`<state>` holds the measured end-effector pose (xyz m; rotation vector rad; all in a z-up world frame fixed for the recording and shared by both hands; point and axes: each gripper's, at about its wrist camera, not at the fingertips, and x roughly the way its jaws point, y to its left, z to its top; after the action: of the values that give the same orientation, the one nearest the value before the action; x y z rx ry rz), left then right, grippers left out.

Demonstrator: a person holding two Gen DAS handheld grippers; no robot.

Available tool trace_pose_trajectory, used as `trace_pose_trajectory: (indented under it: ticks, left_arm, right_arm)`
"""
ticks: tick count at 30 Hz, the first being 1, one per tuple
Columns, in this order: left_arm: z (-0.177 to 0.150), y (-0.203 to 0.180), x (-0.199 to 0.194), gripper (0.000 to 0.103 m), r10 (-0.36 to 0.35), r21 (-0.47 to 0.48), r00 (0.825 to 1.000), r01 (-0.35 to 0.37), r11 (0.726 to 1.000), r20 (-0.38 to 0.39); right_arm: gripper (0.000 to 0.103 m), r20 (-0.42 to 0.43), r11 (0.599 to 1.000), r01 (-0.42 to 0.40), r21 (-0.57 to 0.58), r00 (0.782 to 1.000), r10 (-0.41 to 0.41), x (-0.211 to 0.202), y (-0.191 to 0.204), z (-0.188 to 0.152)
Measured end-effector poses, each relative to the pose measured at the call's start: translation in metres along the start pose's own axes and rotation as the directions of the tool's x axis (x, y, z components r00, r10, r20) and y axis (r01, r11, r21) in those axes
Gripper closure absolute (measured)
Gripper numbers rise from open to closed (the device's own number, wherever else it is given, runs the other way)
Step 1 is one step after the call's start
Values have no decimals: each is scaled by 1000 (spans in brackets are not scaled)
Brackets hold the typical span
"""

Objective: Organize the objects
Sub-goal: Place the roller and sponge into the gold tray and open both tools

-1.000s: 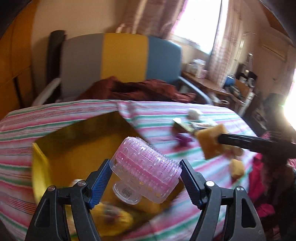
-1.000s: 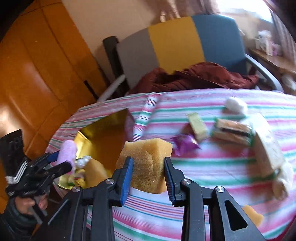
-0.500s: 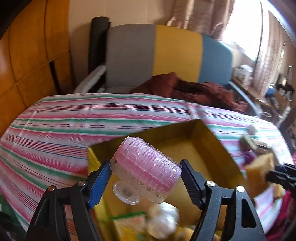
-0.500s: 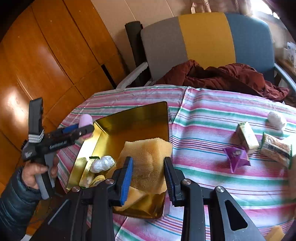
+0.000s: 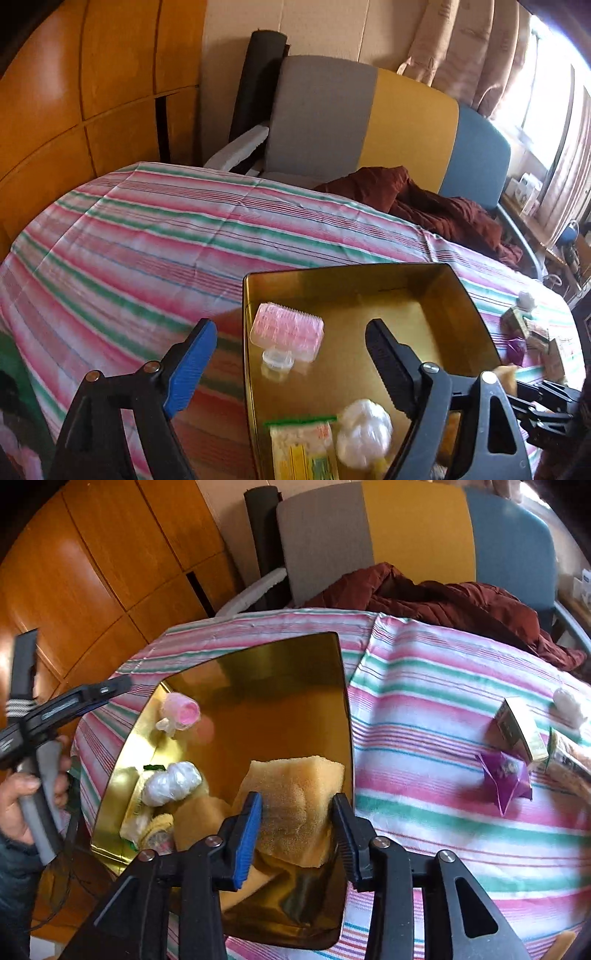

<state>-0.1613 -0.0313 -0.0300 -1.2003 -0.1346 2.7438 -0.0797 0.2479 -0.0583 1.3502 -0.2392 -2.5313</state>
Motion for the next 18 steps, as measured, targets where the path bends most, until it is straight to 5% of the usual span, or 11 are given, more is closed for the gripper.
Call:
trace_pose_trajectory:
  ticks: [5,9,18]
  left_arm:
    - [-25,-7,-25,19,-26,-9,1000,26,1000,13]
    - [-45,-22,-45,19,-57,8,998,56,998,19]
    - [-73,-56,-69,19,-52,47,999,52,998,0]
  right_arm:
    - [49,1,999,-27,22,1000,27,-7,0,-6]
    - [28,28,1000,6,7,1000,-6,-20,8,-9]
    - [15,74,999,33,1,997,-33,-46,13,-24]
